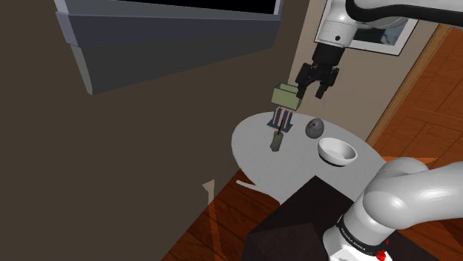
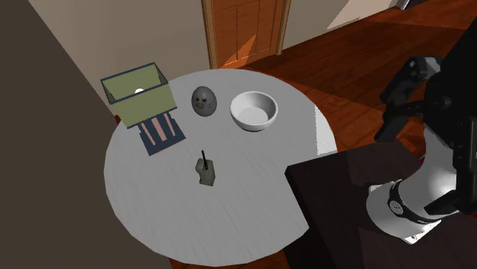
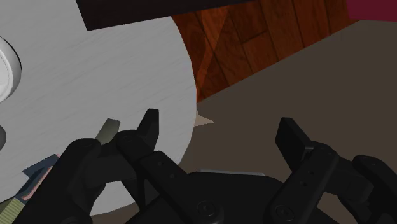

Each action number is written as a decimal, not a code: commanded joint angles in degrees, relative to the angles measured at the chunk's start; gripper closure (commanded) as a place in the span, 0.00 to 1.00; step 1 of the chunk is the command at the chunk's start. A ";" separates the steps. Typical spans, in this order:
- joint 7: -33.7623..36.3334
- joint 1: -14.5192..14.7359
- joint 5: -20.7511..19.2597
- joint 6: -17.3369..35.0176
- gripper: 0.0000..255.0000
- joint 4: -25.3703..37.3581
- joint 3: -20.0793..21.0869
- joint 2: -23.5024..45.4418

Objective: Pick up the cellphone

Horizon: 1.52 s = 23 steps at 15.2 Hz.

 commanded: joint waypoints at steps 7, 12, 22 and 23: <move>-2.92 -1.55 -1.92 9.47 0.00 -3.31 -3.24 6.74; -5.33 -2.66 -2.85 17.16 0.00 -4.17 -6.02 14.01; -10.87 -4.29 -1.65 30.60 0.00 -0.60 -11.47 32.05; -11.52 -4.45 -1.23 31.72 0.00 0.14 -11.95 34.05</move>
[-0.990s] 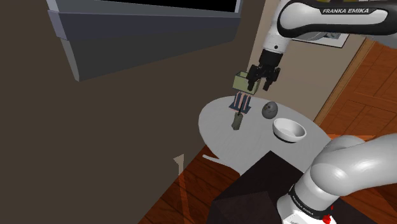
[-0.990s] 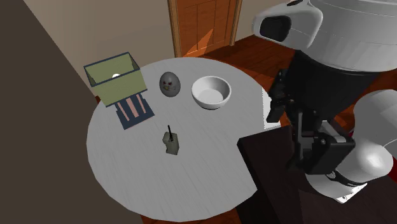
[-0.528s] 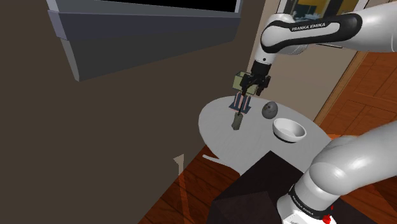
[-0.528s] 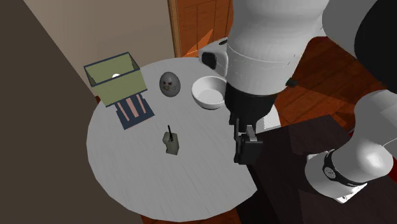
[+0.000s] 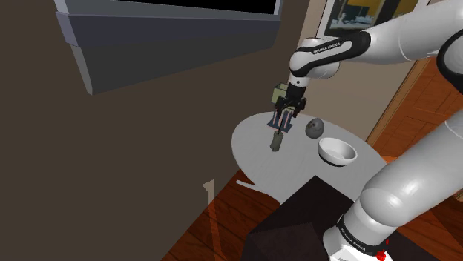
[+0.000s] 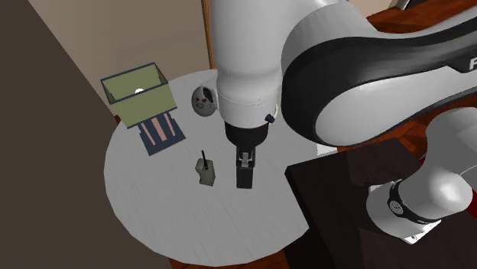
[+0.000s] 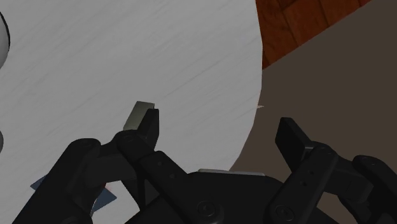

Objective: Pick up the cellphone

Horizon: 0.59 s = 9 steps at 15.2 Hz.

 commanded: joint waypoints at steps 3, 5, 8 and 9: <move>-2.75 -0.76 1.98 4.28 0.00 3.23 -1.80 8.09; -4.21 -1.28 3.32 6.00 0.00 5.32 -2.47 12.29; -6.40 -2.34 5.59 8.10 0.00 8.98 -3.13 18.69; -7.11 -2.79 6.39 8.67 0.00 10.34 -3.25 20.84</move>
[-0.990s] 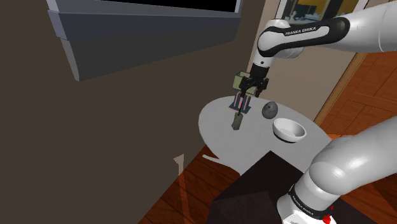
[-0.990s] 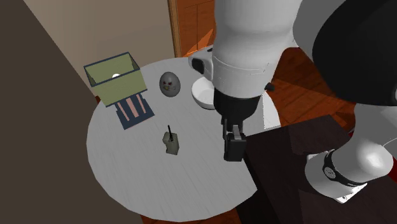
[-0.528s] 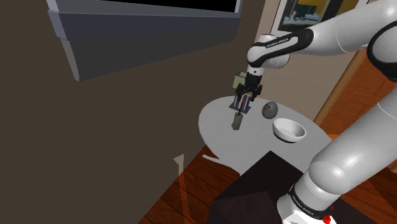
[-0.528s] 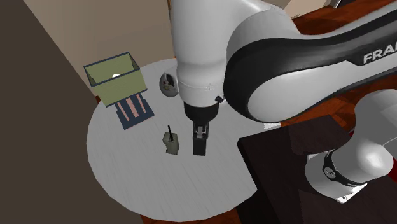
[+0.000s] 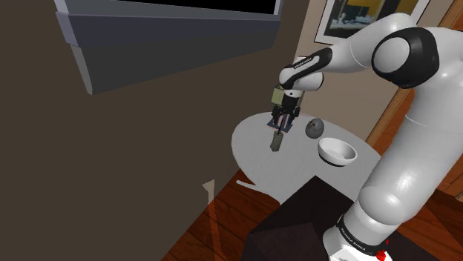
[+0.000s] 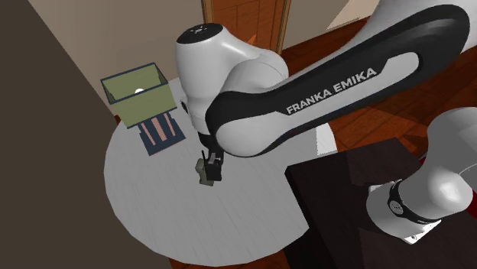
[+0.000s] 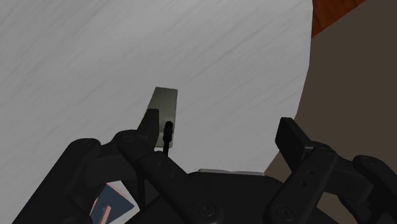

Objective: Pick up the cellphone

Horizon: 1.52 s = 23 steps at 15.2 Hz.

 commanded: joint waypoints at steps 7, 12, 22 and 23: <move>-4.85 -4.60 6.12 2.56 0.00 13.70 0.16 17.97; -6.02 -6.61 7.95 3.72 0.00 18.62 0.87 24.49; -6.84 -7.12 9.15 6.77 1.00 18.44 1.71 27.45; -6.85 -7.12 9.16 6.80 1.00 18.41 1.71 27.45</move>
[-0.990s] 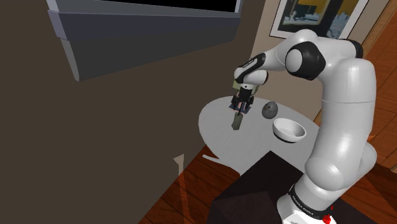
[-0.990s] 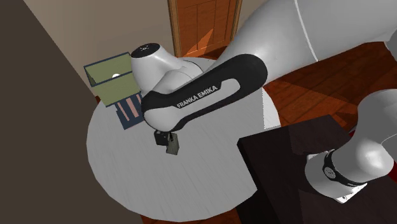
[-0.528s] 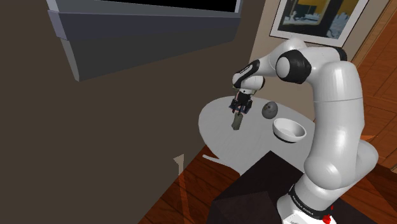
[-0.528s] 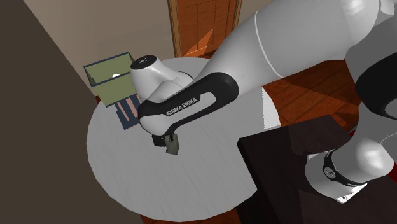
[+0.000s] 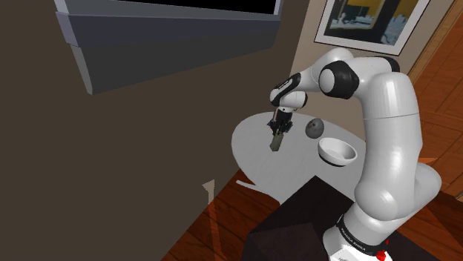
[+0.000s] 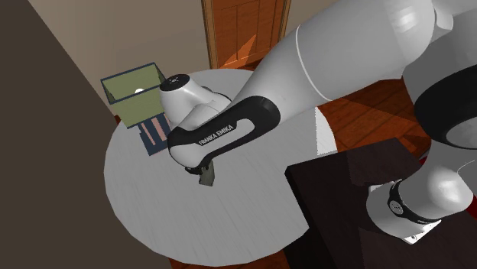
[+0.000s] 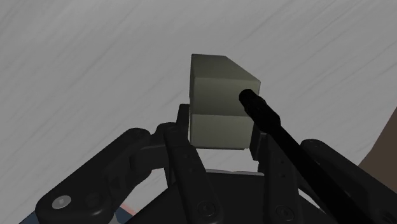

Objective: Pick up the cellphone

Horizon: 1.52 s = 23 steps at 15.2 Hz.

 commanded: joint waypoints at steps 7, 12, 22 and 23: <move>0.14 0.09 -0.23 -0.67 1.00 0.01 -0.15 -0.54; 0.89 0.58 -1.26 -3.28 1.00 0.14 -0.86 -3.11; 2.24 1.29 -3.11 -8.38 1.00 1.19 -1.96 -7.36; 2.24 1.29 -3.11 -8.38 1.00 1.20 -1.96 -7.35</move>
